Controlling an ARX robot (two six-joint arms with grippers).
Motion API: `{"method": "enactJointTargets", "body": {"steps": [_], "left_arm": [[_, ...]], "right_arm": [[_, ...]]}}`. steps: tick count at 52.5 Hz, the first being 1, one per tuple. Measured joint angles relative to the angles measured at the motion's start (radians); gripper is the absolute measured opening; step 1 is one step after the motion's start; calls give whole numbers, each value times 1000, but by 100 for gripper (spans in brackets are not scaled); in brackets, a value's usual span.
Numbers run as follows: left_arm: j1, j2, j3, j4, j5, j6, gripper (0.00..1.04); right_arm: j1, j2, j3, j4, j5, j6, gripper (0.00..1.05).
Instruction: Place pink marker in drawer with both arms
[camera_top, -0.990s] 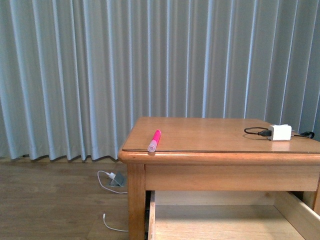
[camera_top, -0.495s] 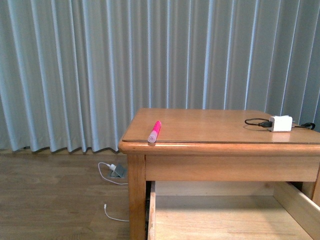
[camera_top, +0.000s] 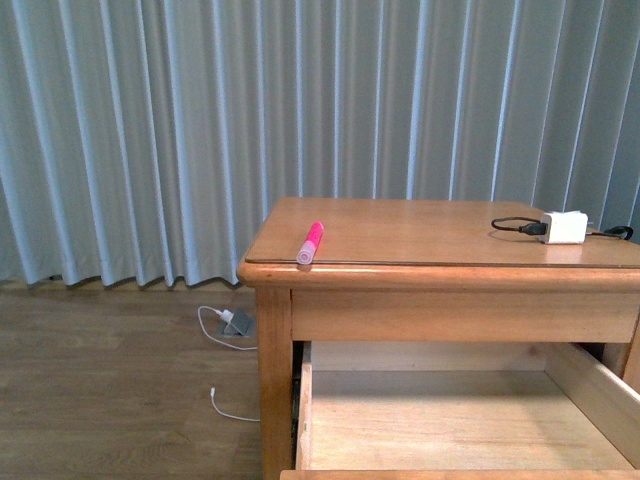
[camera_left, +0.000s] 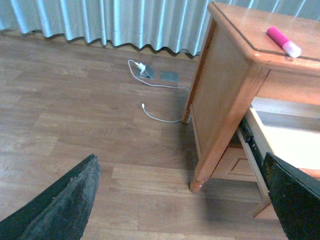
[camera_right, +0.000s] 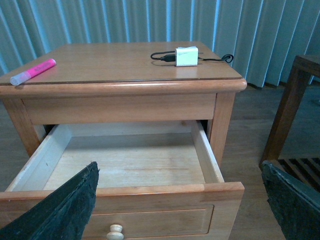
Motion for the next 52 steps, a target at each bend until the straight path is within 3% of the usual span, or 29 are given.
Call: {"method": "enactJointTargets", "body": {"steps": [11, 21, 34, 52], "left_arm": [[19, 378, 203, 188, 94, 49, 99], [-90, 768, 460, 299, 116, 99, 99], [-204, 1129, 805, 280, 108, 129, 99], [-233, 1424, 1150, 161, 100, 103, 99]], "right_arm": [[0, 0, 0, 0, 0, 0, 96], [0, 0, 0, 0, 0, 0, 96], [0, 0, 0, 0, 0, 0, 96], [0, 0, 0, 0, 0, 0, 96]]}}
